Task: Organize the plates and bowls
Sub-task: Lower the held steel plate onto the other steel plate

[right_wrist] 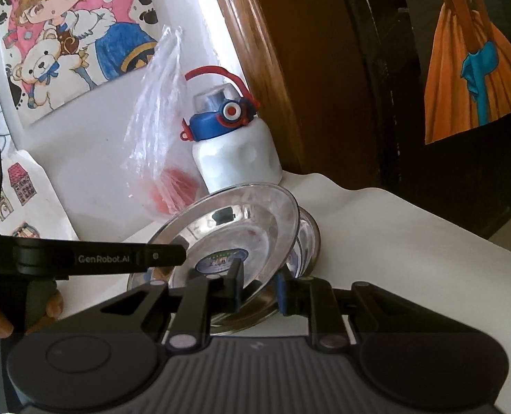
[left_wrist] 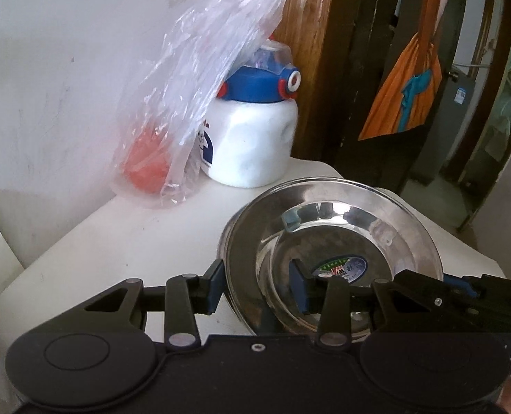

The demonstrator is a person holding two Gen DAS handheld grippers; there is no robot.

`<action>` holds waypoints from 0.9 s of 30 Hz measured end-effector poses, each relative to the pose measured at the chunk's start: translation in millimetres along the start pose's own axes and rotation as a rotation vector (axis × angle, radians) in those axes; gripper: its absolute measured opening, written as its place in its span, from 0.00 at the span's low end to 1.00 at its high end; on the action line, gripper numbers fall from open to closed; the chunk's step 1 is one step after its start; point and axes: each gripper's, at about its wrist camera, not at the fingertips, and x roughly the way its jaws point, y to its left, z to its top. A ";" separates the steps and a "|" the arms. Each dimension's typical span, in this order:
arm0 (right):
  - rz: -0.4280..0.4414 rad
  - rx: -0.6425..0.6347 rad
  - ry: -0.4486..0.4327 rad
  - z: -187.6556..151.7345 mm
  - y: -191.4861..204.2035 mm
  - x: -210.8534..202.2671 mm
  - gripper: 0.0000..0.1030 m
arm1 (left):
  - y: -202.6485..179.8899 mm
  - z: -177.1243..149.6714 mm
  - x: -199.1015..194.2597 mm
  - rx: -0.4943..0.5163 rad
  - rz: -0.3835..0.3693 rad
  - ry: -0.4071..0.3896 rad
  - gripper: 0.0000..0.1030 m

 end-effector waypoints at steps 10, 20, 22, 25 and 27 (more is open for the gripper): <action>-0.037 -0.058 -0.004 0.1 4.8 8.7 0.24 | -2.6 1.0 7.2 0.021 0.023 -0.033 0.40; -0.067 -0.146 0.003 -0.7 18.2 11.1 0.38 | -8.7 0.4 1.1 0.038 0.019 -0.061 0.40; -0.071 -0.168 -0.003 -1.3 22.6 9.8 0.53 | -6.2 -0.3 -0.8 0.025 0.018 -0.061 0.41; -0.101 -0.182 -0.009 -1.6 26.1 6.7 0.65 | -2.8 -1.5 -6.5 0.005 0.019 -0.071 0.50; -0.094 -0.170 -0.004 -1.7 23.9 5.1 0.66 | -0.8 -2.1 -11.3 -0.005 0.022 -0.084 0.55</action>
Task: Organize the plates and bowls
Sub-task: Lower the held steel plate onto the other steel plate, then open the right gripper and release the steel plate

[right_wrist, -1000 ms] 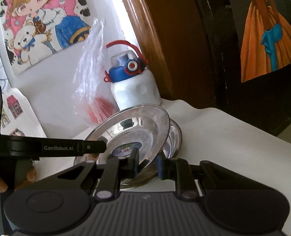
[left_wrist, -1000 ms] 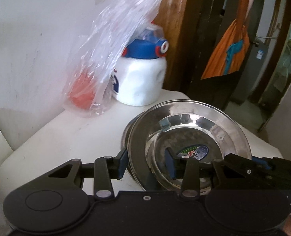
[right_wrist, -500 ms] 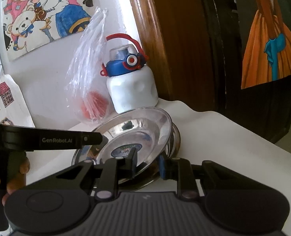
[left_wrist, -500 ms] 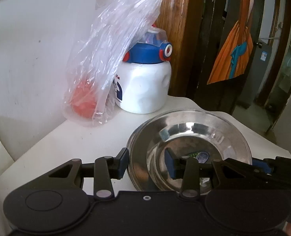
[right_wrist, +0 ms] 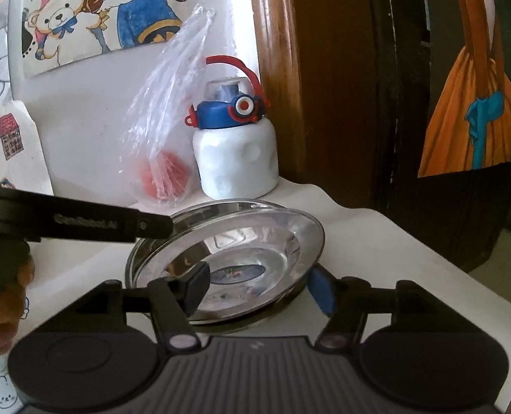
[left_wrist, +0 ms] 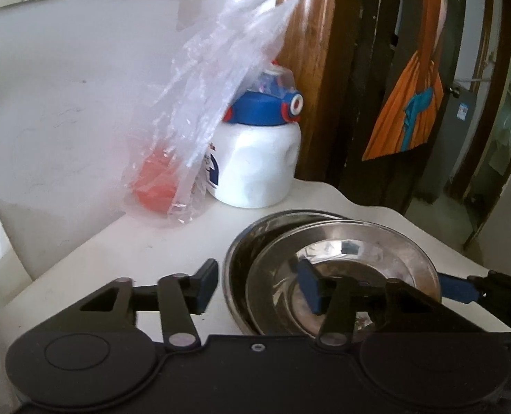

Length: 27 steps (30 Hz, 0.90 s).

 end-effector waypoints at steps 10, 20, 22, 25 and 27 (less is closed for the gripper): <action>0.036 0.021 -0.016 -3.4 -0.2 0.2 0.86 | 0.0 -2.5 -36.0 -0.047 -0.009 -0.061 0.74; 0.049 -0.037 -0.038 -13.4 8.9 -22.1 1.00 | 4.0 -11.8 -76.5 -0.102 0.003 -0.117 0.87; 0.060 -0.024 -0.057 -15.7 8.3 -33.9 1.00 | 4.1 -15.3 -86.0 -0.112 0.001 -0.130 0.89; 0.064 -0.016 -0.095 -18.5 8.7 -54.4 1.00 | 2.5 -22.1 -102.8 -0.122 0.012 -0.169 0.97; 0.062 -0.014 -0.120 -19.8 10.8 -70.0 1.00 | 1.8 -28.0 -115.6 -0.126 0.017 -0.196 0.97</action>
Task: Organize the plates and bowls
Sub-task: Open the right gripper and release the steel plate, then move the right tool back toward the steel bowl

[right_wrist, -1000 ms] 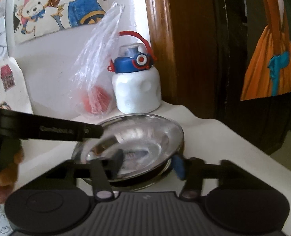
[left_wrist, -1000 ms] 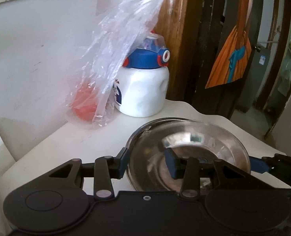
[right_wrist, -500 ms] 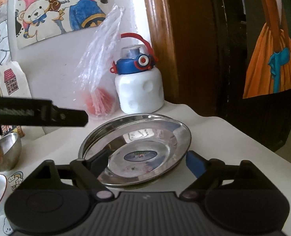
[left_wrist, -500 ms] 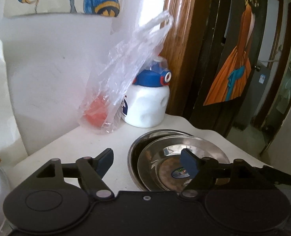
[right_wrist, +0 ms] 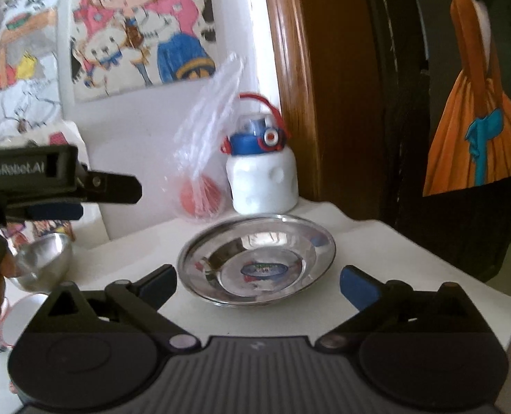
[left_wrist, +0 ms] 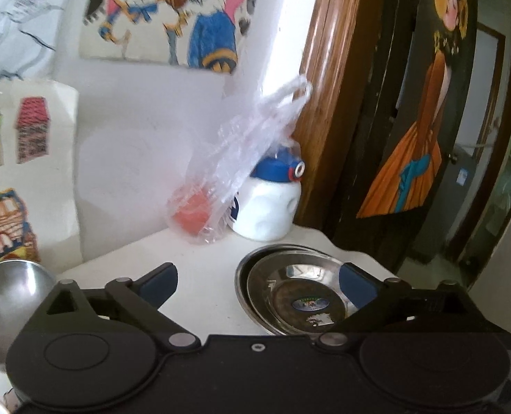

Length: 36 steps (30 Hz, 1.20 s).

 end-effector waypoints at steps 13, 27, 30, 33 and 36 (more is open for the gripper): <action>0.009 -0.011 -0.165 -6.3 44.8 -110.9 1.00 | 10.1 -36.3 -111.1 0.013 0.034 -0.131 0.99; 0.081 -0.059 -0.177 -48.5 118.8 -180.7 1.00 | 64.9 -105.2 -220.4 0.010 0.176 -0.110 0.99; 0.098 -0.068 -0.157 -61.0 134.5 -186.0 1.00 | 81.3 -120.6 -237.5 0.004 0.217 -0.091 0.99; 0.113 -0.082 -0.135 -74.4 150.3 -189.1 1.00 | 97.1 -136.1 -253.7 -0.012 0.256 -0.074 0.99; 0.132 -0.096 -0.113 -84.8 166.0 -189.9 1.00 | 110.0 -148.4 -267.0 -0.020 0.284 -0.064 0.99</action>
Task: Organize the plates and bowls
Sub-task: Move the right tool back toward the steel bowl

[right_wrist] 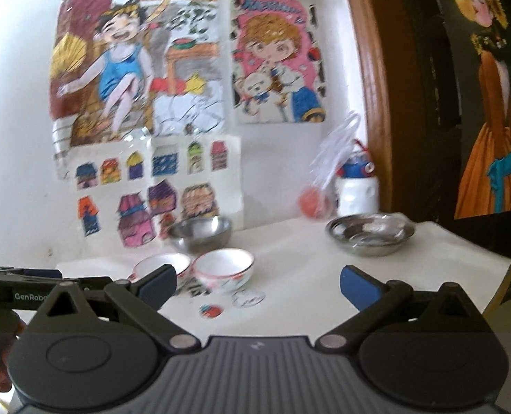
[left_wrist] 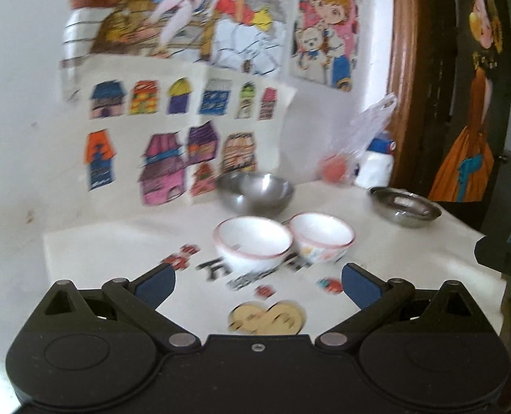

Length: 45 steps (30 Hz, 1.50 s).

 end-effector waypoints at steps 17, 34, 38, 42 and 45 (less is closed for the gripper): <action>0.107 -0.044 0.115 -26.5 72.0 24.7 1.00 | 56.0 -17.4 -4.4 0.009 0.066 0.046 0.99; 0.062 -0.025 0.142 -15.9 76.4 58.0 1.00 | 84.3 -1.7 28.4 0.019 0.046 0.062 0.99; 0.055 -0.024 0.140 -10.2 72.9 67.8 1.00 | 91.7 5.1 40.6 0.003 0.047 0.064 0.99; 0.047 -0.014 0.132 -3.7 67.3 77.8 1.00 | 95.1 13.3 54.5 -0.006 0.045 0.066 0.99; 0.035 -0.013 0.123 1.7 61.8 85.6 1.00 | 95.4 20.8 64.5 -0.009 0.042 0.062 0.99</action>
